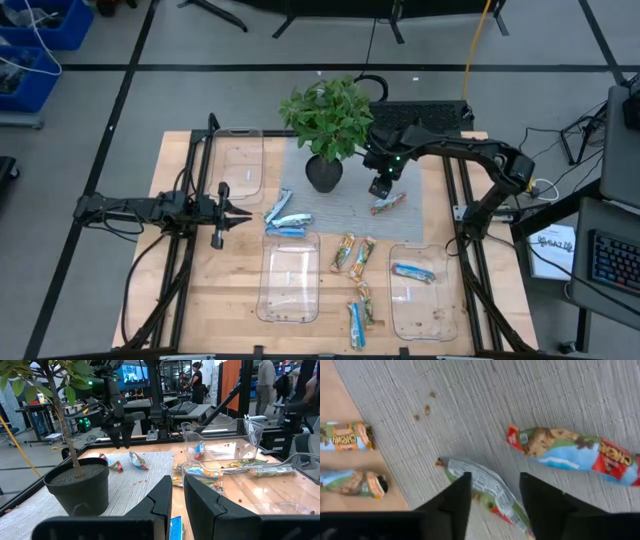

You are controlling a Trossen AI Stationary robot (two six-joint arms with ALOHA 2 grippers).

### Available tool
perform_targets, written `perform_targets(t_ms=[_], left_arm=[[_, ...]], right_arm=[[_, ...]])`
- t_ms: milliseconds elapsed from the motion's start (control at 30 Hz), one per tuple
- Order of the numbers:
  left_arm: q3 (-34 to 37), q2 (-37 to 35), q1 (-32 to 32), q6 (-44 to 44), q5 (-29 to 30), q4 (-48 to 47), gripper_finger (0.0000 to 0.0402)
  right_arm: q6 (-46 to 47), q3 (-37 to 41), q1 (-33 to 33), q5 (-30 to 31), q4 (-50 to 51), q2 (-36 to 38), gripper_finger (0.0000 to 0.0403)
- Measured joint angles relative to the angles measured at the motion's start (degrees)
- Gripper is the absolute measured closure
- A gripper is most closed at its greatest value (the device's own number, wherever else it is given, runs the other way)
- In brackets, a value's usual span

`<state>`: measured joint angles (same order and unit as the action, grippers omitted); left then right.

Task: Pick and place Granola Bars by type
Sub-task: Put the red granola bar into the bottom right transparent bin

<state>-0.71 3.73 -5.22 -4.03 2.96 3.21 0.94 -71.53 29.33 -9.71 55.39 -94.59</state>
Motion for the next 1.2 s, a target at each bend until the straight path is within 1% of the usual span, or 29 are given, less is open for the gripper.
perform_targets(t_ms=[100,200,300,400,600,867,1000,1100,1200], left_arm=[[0.0,0.0,0.0,0.0,0.0,0.0,0.0344],[0.0,0.0,0.0,0.0,0.0,0.0,0.0344],[0.0,0.0,0.0,0.0,0.0,0.0,0.0344],[0.0,0.0,0.0,0.0,0.0,0.0,0.0344],[0.0,0.0,0.0,0.0,0.0,0.0,0.0344],[0.0,0.0,0.0,0.0,0.0,0.0,0.0344],[0.0,0.0,0.0,0.0,0.0,0.0,0.0344],[0.0,0.0,0.0,0.0,0.0,0.0,0.0344],[0.0,0.0,0.0,0.0,0.0,0.0,0.0344]], right_arm=[[0.3,0.0,-0.9,2.7,-1.3,-1.2,0.0196],[0.0,0.0,-1.3,7.0,-0.5,-2.2,0.0176],[-0.3,0.0,-1.3,11.6,-0.2,-2.9,0.017],[1.5,0.1,-1.3,14.9,0.2,-4.2,0.0175],[2.3,0.1,-1.7,13.9,-0.6,-6.5,0.0183],[1.1,0.3,-2.5,13.9,-2.7,-6.5,0.0184],[1.1,3.3,-2.5,13.9,-5.7,-6.6,0.0185],[1.3,4.9,-2.4,11.4,-6.3,-6.6,0.0184],[1.4,5.6,-2.4,11.0,-7.0,-6.6,0.0186]])
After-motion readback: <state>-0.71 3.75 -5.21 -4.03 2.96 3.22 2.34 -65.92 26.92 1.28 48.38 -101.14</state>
